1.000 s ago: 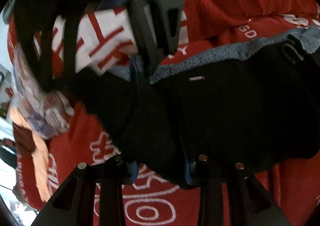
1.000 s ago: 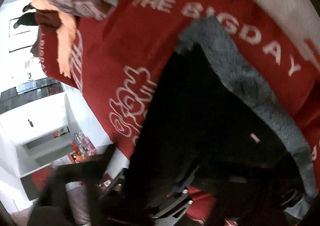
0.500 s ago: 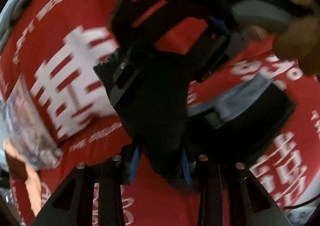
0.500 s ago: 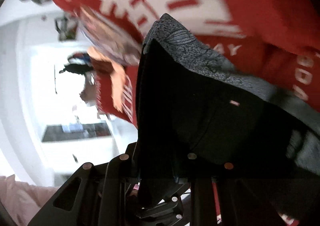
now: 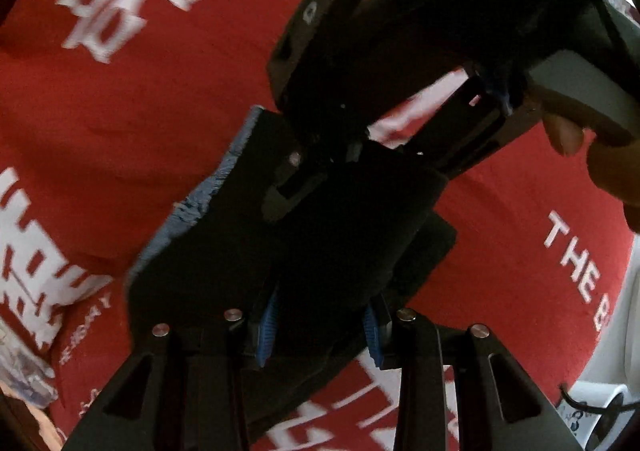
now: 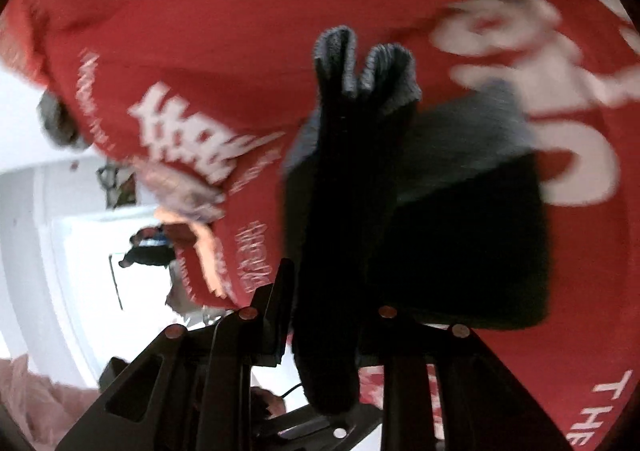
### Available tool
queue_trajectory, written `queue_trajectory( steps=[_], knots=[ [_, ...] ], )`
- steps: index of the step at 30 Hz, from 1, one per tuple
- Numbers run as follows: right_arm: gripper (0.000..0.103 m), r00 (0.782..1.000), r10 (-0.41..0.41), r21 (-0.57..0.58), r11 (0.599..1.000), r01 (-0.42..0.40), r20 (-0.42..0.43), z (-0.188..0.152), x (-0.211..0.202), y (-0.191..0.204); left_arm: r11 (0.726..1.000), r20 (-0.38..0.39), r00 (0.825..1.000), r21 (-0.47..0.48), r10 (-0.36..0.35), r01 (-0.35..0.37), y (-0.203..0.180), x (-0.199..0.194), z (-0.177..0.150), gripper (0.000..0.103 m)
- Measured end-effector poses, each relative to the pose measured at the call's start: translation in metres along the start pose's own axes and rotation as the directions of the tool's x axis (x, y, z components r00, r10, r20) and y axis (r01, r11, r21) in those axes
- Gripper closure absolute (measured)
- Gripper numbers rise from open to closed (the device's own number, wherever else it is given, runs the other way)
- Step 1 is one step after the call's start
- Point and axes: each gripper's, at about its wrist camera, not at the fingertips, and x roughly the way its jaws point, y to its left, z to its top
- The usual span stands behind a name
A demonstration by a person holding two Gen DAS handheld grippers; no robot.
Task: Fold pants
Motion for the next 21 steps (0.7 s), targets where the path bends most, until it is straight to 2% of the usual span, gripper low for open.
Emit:
queue_trajectory(
  steps=[2, 4, 6, 10, 11, 12, 13, 14, 18, 21],
  knots=[
    [0.076, 1.000, -0.030, 0.041, 0.999, 0.030, 0.000, 0.003, 0.003, -0.026, 1.000, -0.050, 0.999, 0.005, 0.002, -0.002, -0.007, 0.014, 0.002, 0.065],
    [0.075, 0.998, -0.061, 0.077, 0.995, 0.062, -0.010, 0.002, 0.008, -0.042, 1.000, -0.089, 0.996, 0.008, -0.004, 0.005, -0.008, 0.014, 0.003, 0.054],
    [0.071, 0.997, -0.076, 0.081, 0.994, 0.077, -0.005, 0.000, 0.004, -0.043, 1.000, -0.103, 0.995, -0.007, 0.000, -0.001, -0.003, 0.005, 0.000, 0.033],
    [0.063, 0.973, -0.231, 0.007, 0.973, 0.231, -0.009, -0.005, -0.011, -0.028, 0.998, -0.139, 0.989, -0.025, 0.050, -0.054, 0.012, -0.025, -0.011, 0.029],
    [0.053, 0.947, -0.320, -0.023, 0.947, 0.319, -0.008, -0.008, -0.016, -0.021, 0.997, -0.156, 0.986, -0.043, 0.053, -0.060, 0.017, -0.031, -0.013, 0.020],
    [0.043, 0.912, -0.410, -0.060, 0.911, 0.409, 0.001, -0.011, -0.021, -0.016, 0.994, -0.186, 0.981, -0.082, 0.058, -0.075, 0.026, -0.039, -0.017, 0.006],
    [0.041, 0.887, -0.462, -0.091, 0.883, 0.461, 0.018, -0.015, -0.026, -0.009, 0.988, -0.205, 0.977, -0.124, 0.067, -0.094, 0.034, -0.044, -0.021, 0.003],
    [0.040, 0.876, -0.481, -0.112, 0.869, 0.482, 0.032, -0.019, -0.030, -0.005, 0.982, -0.218, 0.973, -0.153, 0.072, -0.107, 0.040, -0.048, -0.024, 0.003],
    [0.036, 0.865, -0.492, -0.184, 0.845, 0.502, 0.103, -0.032, -0.042, 0.024, 0.923, -0.317, 0.948, -0.356, 0.025, -0.143, 0.075, -0.063, -0.056, 0.003],
    [0.035, 0.867, -0.482, -0.267, 0.825, 0.497, 0.126, -0.037, -0.021, 0.053, 0.871, -0.389, 0.921, -0.449, 0.009, -0.198, 0.095, -0.073, -0.090, 0.003]
  ],
)
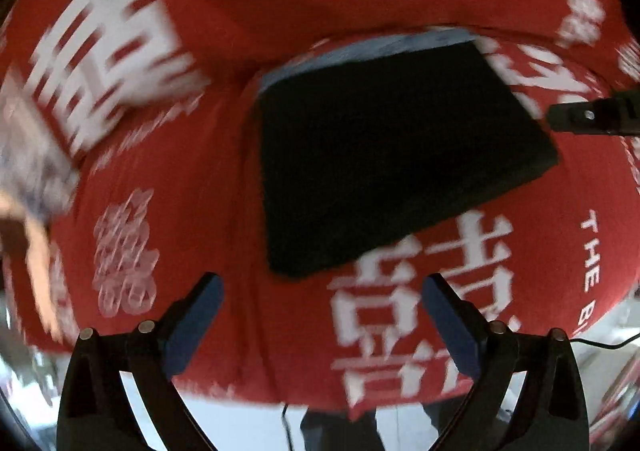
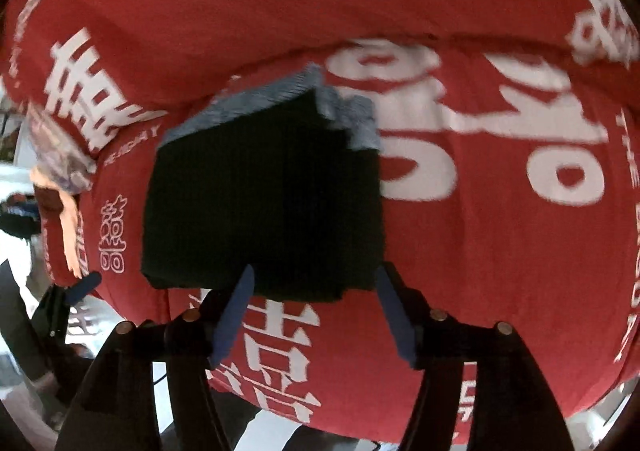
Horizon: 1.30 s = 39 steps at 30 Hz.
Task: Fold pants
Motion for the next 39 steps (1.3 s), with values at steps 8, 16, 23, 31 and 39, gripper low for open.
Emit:
queue_trajectory(
  steps=[8, 16, 23, 31, 39],
  knots=[
    [0.032, 0.989, -0.080, -0.077, 0.995, 0.070, -0.126, -0.012, 0.061, 0.041, 0.974, -0.136, 0.989, -0.225, -0.052, 0.020, 0.067, -0.003, -0.056, 0.001],
    [0.026, 0.984, -0.117, 0.004, 0.993, 0.119, -0.136, -0.034, 0.044, 0.041, 0.952, -0.185, 0.977, -0.301, -0.106, 0.047, 0.099, 0.006, -0.093, 0.001],
    [0.023, 0.984, -0.111, 0.130, 0.983, 0.130, -0.142, -0.074, 0.023, 0.055, 0.961, -0.127, 0.986, -0.266, -0.106, 0.069, 0.121, -0.027, -0.108, 0.001],
    [0.021, 0.986, -0.098, 0.121, 0.986, 0.114, -0.132, -0.087, -0.001, 0.107, 0.957, -0.136, 0.985, -0.283, -0.106, 0.064, 0.140, -0.031, -0.127, 0.001],
    [0.021, 0.987, -0.092, 0.082, 0.991, 0.103, -0.132, -0.090, -0.008, 0.143, 0.960, -0.188, 0.974, -0.272, -0.128, 0.074, 0.145, -0.026, -0.150, 0.001]
  ],
)
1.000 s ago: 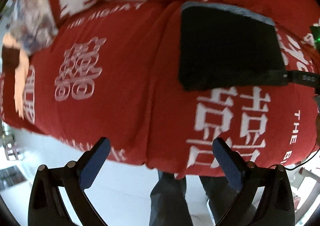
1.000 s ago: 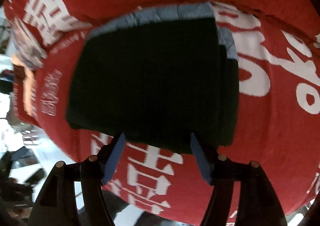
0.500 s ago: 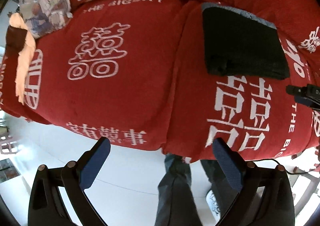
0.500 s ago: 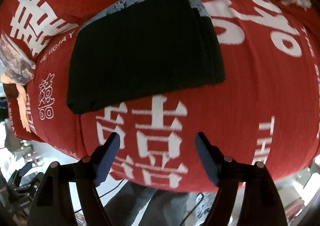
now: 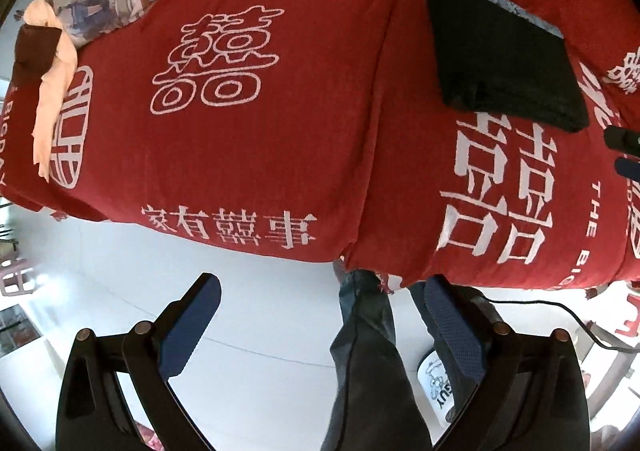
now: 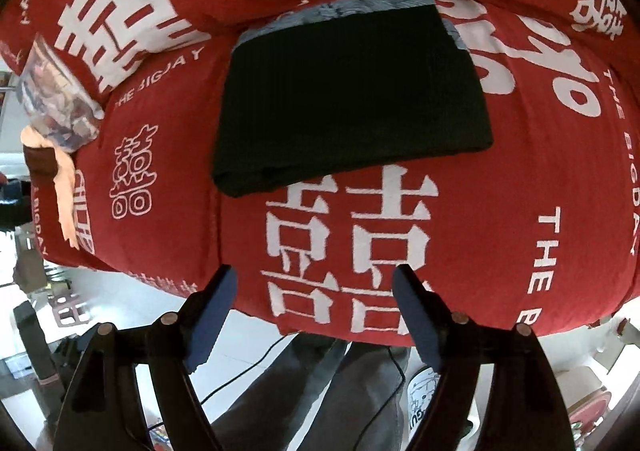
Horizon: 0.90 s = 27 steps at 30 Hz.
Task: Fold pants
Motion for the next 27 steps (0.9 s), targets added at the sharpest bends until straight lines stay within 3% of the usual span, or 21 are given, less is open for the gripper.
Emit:
queue_trajectory(
  steps=[7, 17, 27],
  knots=[
    [0.021, 1.000, -0.013, -0.013, 1.000, 0.013, -0.001, -0.010, -0.010, 0.012, 0.999, 0.020, 0.999, -0.042, -0.029, 0.030, 0.013, -0.011, -0.007, 0.001],
    [0.021, 1.000, 0.005, 0.019, 1.000, -0.005, 0.008, -0.013, -0.009, 0.012, 1.000, 0.028, 0.999, 0.023, -0.017, 0.016, 0.004, -0.015, -0.008, 0.001],
    [0.021, 1.000, 0.019, 0.106, 0.994, -0.017, -0.023, -0.016, 0.007, -0.030, 0.996, -0.044, 0.998, 0.082, 0.042, -0.038, -0.013, 0.005, 0.000, 0.001]
  ],
)
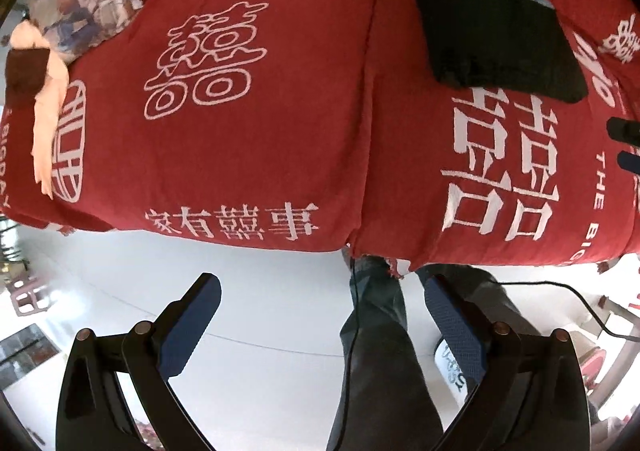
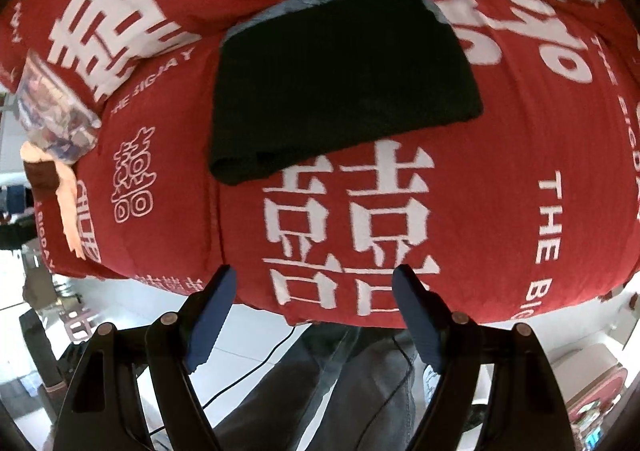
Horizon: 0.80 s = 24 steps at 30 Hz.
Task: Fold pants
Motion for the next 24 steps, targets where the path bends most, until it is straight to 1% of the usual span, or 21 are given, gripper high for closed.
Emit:
queue_trajectory(
  steps=[5, 10, 14, 18, 24],
  knots=[
    [0.021, 1.000, 0.012, 0.030, 1.000, -0.011, -0.029, 0.012, 0.002, -0.023, 1.000, 0.004, 1.000, 0.001, 0.010, -0.010, -0.020, -0.009, 0.017, 0.001],
    [0.021, 1.000, 0.026, -0.001, 1.000, -0.026, -0.018, 0.043, -0.009, -0.030, 0.999, 0.013, 0.999, -0.012, 0.031, -0.031, -0.040, -0.020, 0.034, 0.001],
    [0.021, 0.999, 0.034, -0.032, 0.999, -0.035, -0.015, 0.064, -0.012, -0.035, 0.999, 0.007, 0.999, -0.016, 0.037, -0.037, -0.057, -0.023, 0.041, 0.001],
    [0.021, 0.999, 0.037, -0.037, 0.999, -0.038, -0.036, 0.072, -0.007, -0.045, 0.999, -0.008, 0.999, -0.016, 0.034, -0.034, -0.073, -0.023, 0.039, 0.001],
    [0.021, 0.997, 0.051, -0.026, 0.998, -0.053, -0.065, 0.072, 0.000, -0.062, 0.998, -0.019, 0.999, -0.053, 0.036, -0.037, -0.081, -0.027, 0.042, 0.001]
  ],
)
